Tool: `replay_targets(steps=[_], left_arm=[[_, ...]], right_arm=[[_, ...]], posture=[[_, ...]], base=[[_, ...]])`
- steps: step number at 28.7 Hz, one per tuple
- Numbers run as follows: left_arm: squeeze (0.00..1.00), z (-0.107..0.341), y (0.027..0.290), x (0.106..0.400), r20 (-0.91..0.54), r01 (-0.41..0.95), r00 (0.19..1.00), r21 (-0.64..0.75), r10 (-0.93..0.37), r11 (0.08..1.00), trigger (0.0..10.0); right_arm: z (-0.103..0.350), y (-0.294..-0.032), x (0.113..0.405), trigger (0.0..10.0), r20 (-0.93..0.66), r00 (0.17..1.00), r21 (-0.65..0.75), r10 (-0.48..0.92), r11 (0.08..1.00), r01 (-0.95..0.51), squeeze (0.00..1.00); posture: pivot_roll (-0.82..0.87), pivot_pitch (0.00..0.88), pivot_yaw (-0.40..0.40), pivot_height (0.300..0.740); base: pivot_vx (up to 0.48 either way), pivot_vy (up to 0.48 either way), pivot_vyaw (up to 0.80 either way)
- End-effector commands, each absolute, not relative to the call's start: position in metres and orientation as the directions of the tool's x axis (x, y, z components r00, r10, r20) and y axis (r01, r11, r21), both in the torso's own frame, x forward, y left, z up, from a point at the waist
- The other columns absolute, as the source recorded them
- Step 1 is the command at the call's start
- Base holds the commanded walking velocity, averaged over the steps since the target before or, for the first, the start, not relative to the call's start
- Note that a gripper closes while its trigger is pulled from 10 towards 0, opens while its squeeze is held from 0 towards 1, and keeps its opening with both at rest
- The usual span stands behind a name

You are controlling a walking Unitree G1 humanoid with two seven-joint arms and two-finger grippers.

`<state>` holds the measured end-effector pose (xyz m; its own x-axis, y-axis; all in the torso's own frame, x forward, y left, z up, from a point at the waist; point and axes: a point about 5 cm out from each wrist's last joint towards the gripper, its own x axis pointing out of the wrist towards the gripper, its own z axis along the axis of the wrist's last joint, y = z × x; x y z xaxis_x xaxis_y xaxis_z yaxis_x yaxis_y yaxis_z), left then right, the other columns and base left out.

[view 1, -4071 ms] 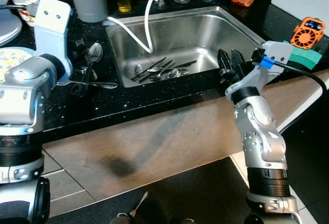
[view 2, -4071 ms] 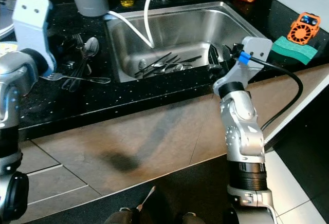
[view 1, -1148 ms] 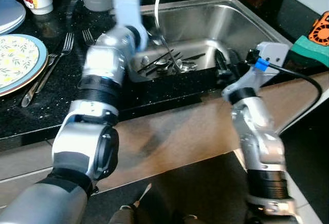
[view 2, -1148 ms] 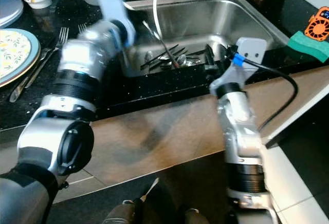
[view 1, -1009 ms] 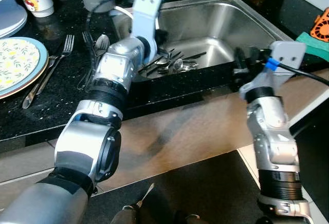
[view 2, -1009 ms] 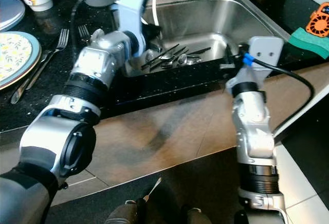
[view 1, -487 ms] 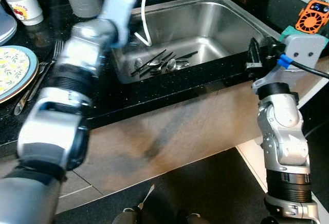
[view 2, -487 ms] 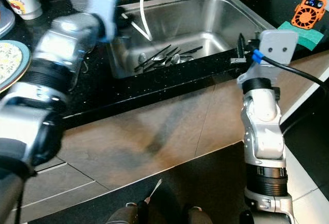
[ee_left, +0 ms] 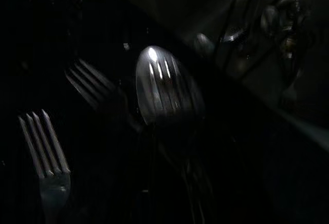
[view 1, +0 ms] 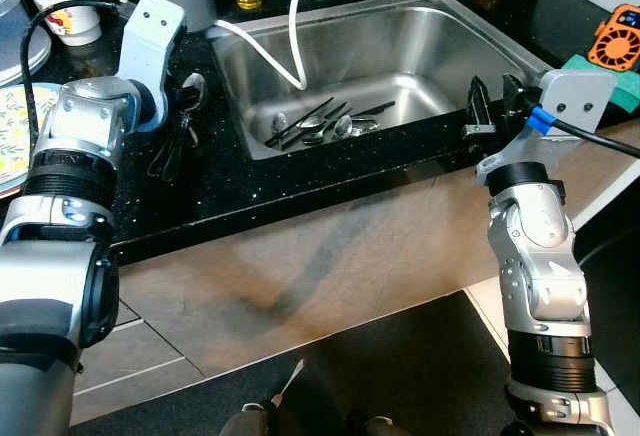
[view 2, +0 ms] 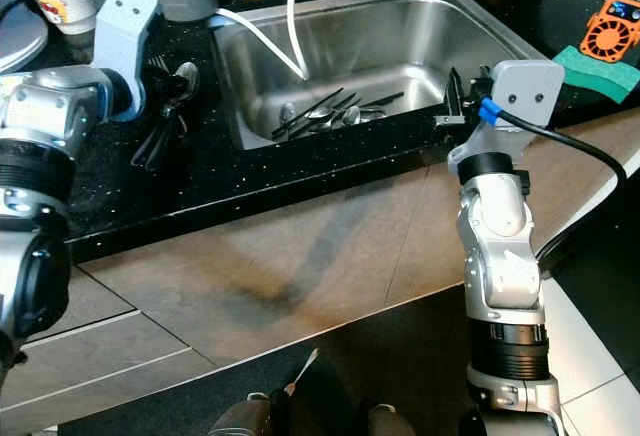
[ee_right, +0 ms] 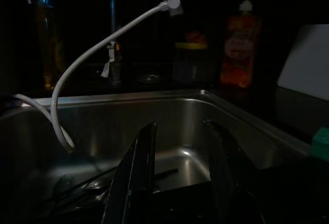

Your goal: Kitchen organization

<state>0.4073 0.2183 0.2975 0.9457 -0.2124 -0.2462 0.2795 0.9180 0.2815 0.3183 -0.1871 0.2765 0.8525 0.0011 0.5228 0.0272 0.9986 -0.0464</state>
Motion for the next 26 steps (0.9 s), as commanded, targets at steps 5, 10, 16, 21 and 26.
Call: replay_targets(steps=[5, 10, 16, 21, 26], left_arm=[[1.0, 0.288, 0.227, 0.403, -0.299, 0.276, 0.933, 0.242, -0.199, 0.93, 10.0], [0.0, 0.285, 0.225, 0.403, -0.32, 0.279, 0.923, 0.169, -0.215, 0.945, 10.0], [0.0, 0.275, 0.228, 0.4, -0.364, 0.274, 0.906, 0.118, -0.215, 0.954, 10.0], [0.0, 0.263, 0.231, 0.398, -0.408, 0.263, 0.892, 0.122, -0.193, 0.957, 10.0], [0.0, 0.25, 0.235, 0.397, -0.445, 0.228, 0.883, 0.126, -0.151, 0.965, 0.0]], right_arm=[[0.275, -0.193, 0.319, 10.0, 0.51, 0.86, -0.03, -0.013, 0.999, 0.033, 0.0], [0.275, -0.195, 0.319, 10.0, 0.506, 0.862, -0.028, -0.016, 0.999, 0.035, 0.0], [0.274, -0.194, 0.32, 10.0, 0.504, 0.864, -0.028, -0.009, 0.999, 0.027, 0.0], [0.274, -0.193, 0.321, 10.0, 0.502, 0.865, -0.029, -0.002, 0.999, 0.02, 0.0], [0.274, -0.191, 0.322, 10.0, 0.501, 0.865, -0.029, 0.005, 1.0, 0.011, 0.0]], posture=[[0.13, 0.175, 0.05, 0.74], [0.12, 0.175, 0.047, 0.74], [0.12, 0.173, 0.041, 0.74], [0.12, 0.17, 0.035, 0.74], [0.12, 0.165, 0.031, 0.74]], base=[[0.0, 0.0, 0.0], [0.0, 0.0, 0.0], [0.0, 0.0, 0.0], [0.0, 0.0, 0.0], [0.0, 0.0, 0.0]])
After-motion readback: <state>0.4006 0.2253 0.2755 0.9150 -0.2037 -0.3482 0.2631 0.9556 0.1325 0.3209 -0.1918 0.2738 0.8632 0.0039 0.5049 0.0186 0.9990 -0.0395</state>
